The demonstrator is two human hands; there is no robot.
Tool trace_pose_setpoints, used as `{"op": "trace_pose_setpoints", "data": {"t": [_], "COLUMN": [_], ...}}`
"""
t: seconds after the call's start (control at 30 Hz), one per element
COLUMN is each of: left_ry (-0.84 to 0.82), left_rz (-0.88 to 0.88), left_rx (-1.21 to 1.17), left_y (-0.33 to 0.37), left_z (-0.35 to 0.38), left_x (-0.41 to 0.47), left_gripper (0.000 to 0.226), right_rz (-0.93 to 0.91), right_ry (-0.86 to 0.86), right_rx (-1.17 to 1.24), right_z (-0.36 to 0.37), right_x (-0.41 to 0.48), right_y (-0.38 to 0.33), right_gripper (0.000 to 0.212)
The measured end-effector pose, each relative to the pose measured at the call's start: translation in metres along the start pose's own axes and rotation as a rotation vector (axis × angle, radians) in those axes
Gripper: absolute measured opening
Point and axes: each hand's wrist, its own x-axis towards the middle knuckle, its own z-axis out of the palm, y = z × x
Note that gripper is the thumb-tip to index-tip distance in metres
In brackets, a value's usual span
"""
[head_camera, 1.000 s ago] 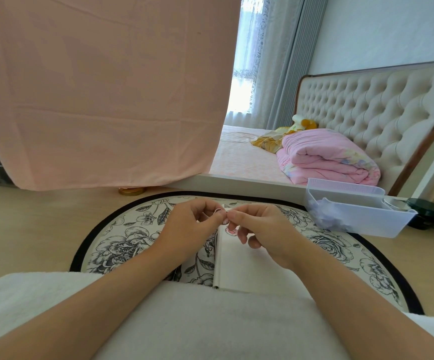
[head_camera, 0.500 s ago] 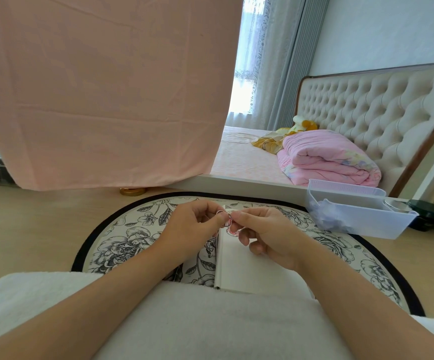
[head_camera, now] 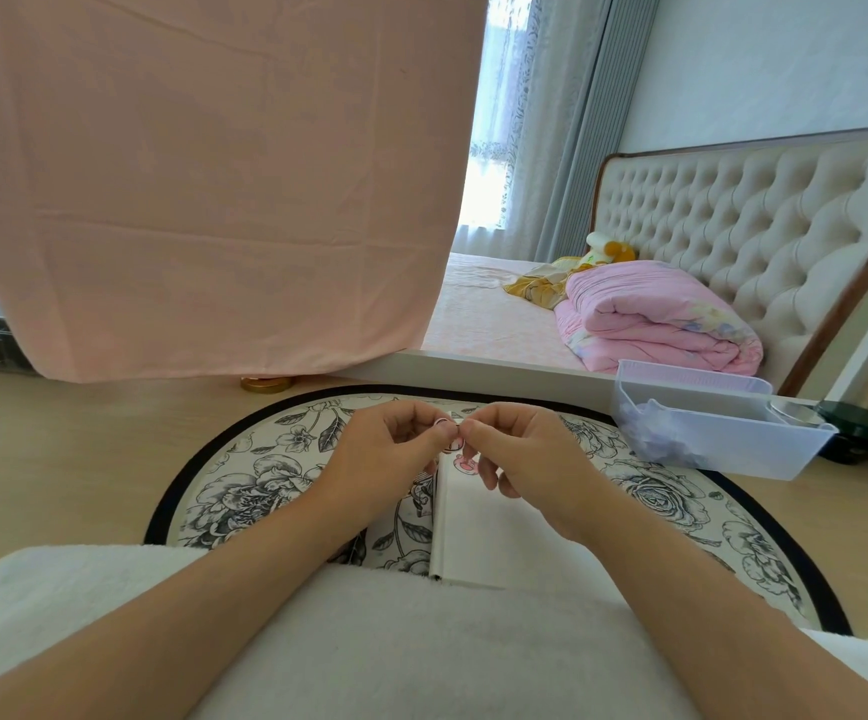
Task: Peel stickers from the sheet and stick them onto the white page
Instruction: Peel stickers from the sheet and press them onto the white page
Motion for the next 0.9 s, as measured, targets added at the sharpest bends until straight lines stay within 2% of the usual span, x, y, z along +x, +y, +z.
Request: {"op": "trace_pose_setpoints", "data": {"t": [0.13, 0.3, 0.5, 0.7, 0.9], "left_ry": [0.006, 0.025, 0.014, 0.041, 0.064], "left_rz": [-0.021, -0.033, -0.020, 0.013, 0.061], "left_rx": [0.015, 0.006, 0.028, 0.061, 0.146], "left_y": [-0.0004, -0.0008, 0.0002, -0.0013, -0.0039], "left_z": [-0.0005, -0.0040, -0.0027, -0.0012, 0.0020], "left_x": [0.0007, 0.0020, 0.0017, 0.0012, 0.0009], "left_gripper": [0.007, 0.010, 0.007, 0.008, 0.007], "right_rz": [-0.064, 0.003, -0.011, -0.179, -0.387], "right_ry": [0.035, -0.073, -0.047, 0.063, 0.214], "right_rx": [-0.098, 0.040, -0.052, -0.368, -0.867], "right_z": [0.0035, -0.0029, -0.0022, 0.0028, 0.0042], "right_x": [0.0008, -0.0008, -0.0024, -0.0023, -0.0052], "right_y": [0.0030, -0.0033, -0.0048, -0.0064, -0.0027], "right_gripper": [0.018, 0.018, 0.016, 0.017, 0.014]}}
